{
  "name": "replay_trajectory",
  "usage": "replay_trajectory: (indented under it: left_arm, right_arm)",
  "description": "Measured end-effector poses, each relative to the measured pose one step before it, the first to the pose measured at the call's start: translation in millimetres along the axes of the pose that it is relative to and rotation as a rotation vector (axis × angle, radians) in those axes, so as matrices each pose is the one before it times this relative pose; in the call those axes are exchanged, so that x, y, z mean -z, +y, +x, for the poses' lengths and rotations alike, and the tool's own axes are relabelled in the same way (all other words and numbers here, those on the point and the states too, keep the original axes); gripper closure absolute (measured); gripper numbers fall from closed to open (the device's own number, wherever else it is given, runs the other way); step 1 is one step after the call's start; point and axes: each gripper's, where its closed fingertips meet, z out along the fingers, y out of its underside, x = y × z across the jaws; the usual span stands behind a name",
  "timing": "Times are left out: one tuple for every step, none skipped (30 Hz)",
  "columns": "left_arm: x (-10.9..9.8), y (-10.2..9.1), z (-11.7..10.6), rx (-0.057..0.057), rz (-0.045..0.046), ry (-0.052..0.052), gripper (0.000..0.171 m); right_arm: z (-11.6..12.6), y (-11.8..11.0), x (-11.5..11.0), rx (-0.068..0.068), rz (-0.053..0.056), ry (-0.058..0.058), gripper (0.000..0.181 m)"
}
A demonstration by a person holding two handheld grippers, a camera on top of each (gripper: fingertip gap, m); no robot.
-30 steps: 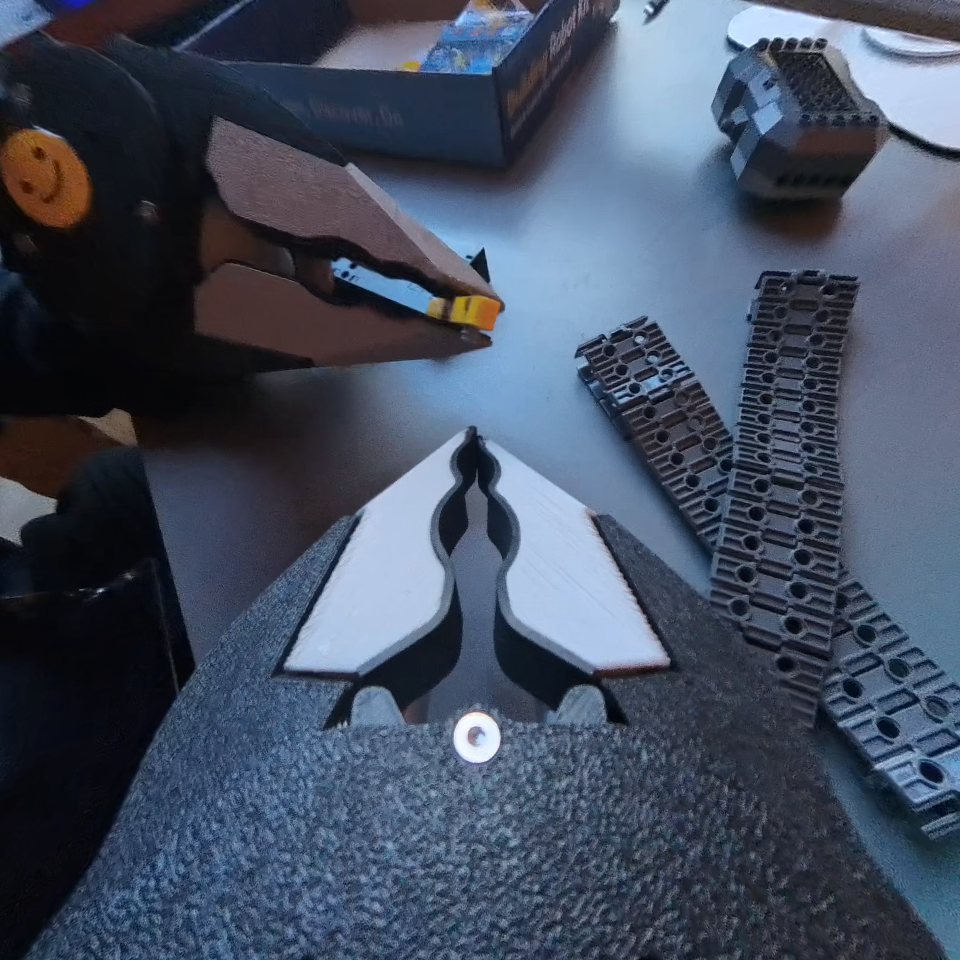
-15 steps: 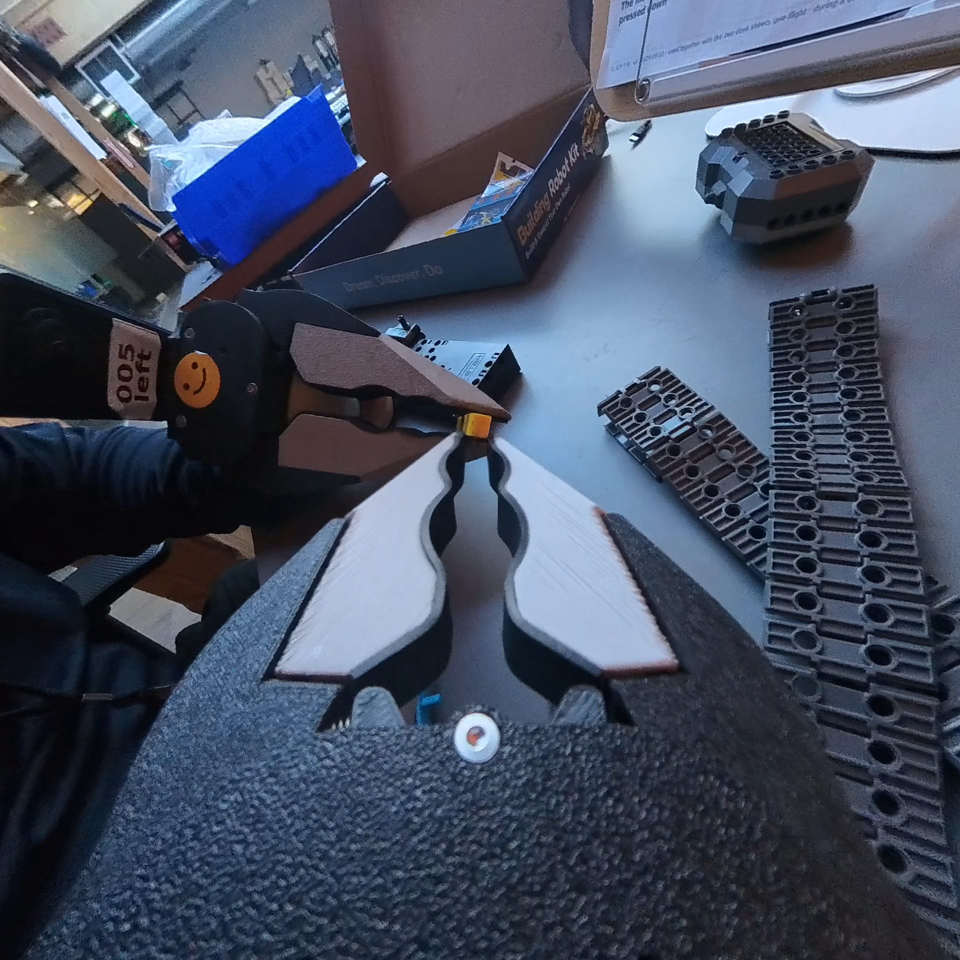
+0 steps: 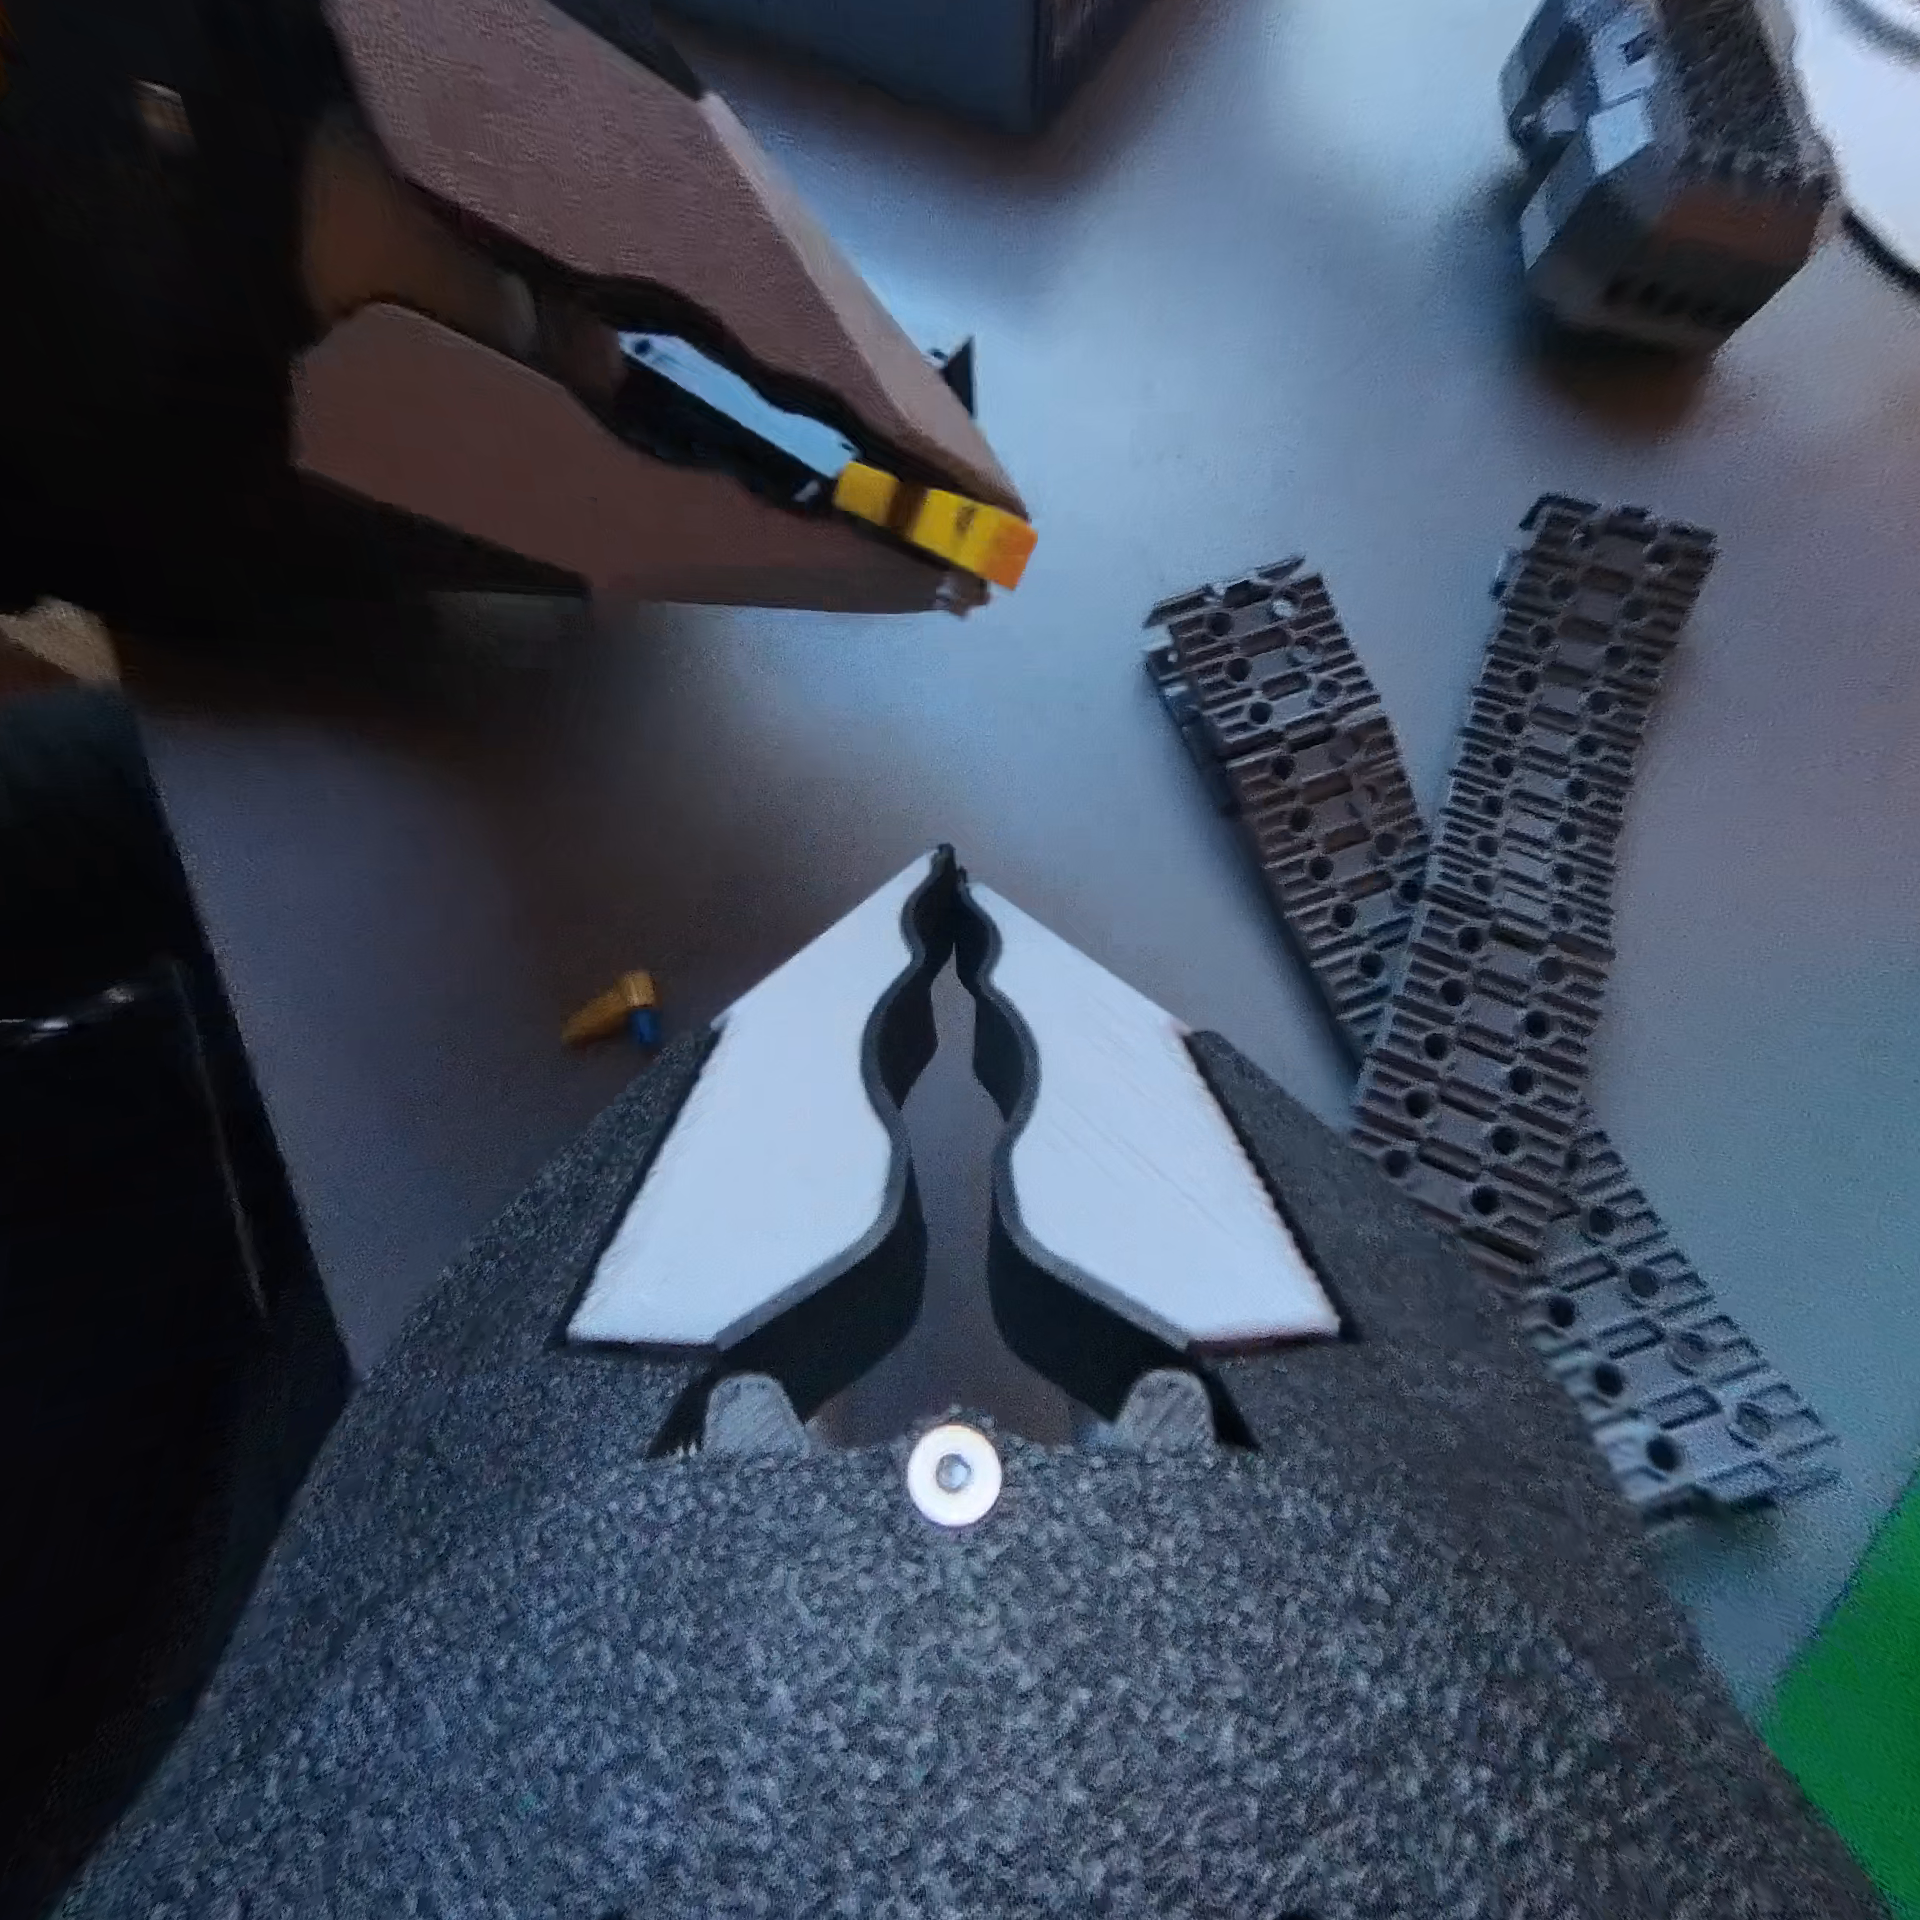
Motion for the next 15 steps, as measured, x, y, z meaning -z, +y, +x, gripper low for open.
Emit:
replay_trajectory:
  left_arm:
    - [-0.16, 1.52, 0.33, 0.0082, -0.00228, 0.0055, 0.166]
    - [0.18, -2.06, 0.74, 0.0053, 0.01137, 0.005, 0.166]
    - [-0.75, -1.57, 1.69, 0.0071, 0.00708, 0.0094, 0.166]
    - [-1.4, 0.23, 1.83, -0.0031, -0.00395, 0.0061, 0.166]
    - [-0.83, -0.31, 1.57, -0.0082, -0.00194, 0.0017, 0.166]
    - [0.17, -1.65, 1.88, -0.0049, 0.00708, 0.0039, 0.166]
    - [-0.02, -1.11, 1.98, -0.0036, 0.0046, 0.0053, 0.166]
    - [-0.49, -0.09, 1.6, -0.0049, -0.00095, 0.0035, 0.166]
    - [-0.53, 0.27, 0.61, -0.005, -0.00271, -0.0014, 0.166]
    - [0.11, 0.06, -0.57, -0.0011, -0.00044, -0.0039, 0.166]
    - [0.19, 0.08, 0.17, 0.004, 0.00163, 0.0034, 0.166]
    - [0.28, 0.16, -0.07, 0.0028, -0.00036, 0.0006, 0.166]
    - [0.21, 0.02, -0.14, -0.0059, -0.00031, -0.0034, 0.166]
    - [-0.09, -0.2, 0.61, -0.0035, -0.00078, 0.001, 0.166]
    - [-0.41, -0.48, 1.03, -0.0003, 0.00023, 0.0036, 0.166]
  right_arm:
    - [-1.1, -2.35, 3.43, -0.0199, 0.0208, -0.0121, 0.181]
    - [1.82, -2.87, 3.85, -0.0159, 0.0246, 0.0066, 0.181]
    - [0.49, -3.83, 2.85, -0.0173, 0.0315, -0.0033, 0.181]
    - [-1.52, -4.33, 1.42, -0.0231, 0.0348, -0.016, 0.181]
    - [-2.0, -4.43, -0.06, -0.0238, 0.0358, -0.0156, 0.181]
    - [-1.39, -4.63, -0.83, -0.0216, 0.0369, -0.0078, 0.181]
    - [-1.46, -4.81, -1.1, -0.0237, 0.0353, -0.0064, 0.176]
    - [-2.32, -4.68, -1.25, -0.0286, 0.0321, -0.0169, 0.171]
    - [-1.91, -3.77, -1.14, -0.0293, 0.0269, -0.02, 0.17]
    - [0.46, -1.46, -1.21, -0.0223, 0.0143, -0.0092, 0.17]
    - [1.79, 0.05, -1.01, -0.0152, 0.0057, -0.0019, 0.171]
    - [1.08, -0.22, -0.69, -0.0151, 0.0078, -0.0051, 0.171]
    - [-0.08, -0.8, -0.33, -0.016, 0.0089, -0.0104, 0.173]
    - [0.26, -0.7, -0.27, -0.0139, 0.0049, -0.0069, 0.174]
    - [0.88, -0.77, -0.24, -0.0093, 0.003, 0.0003, 0.174]
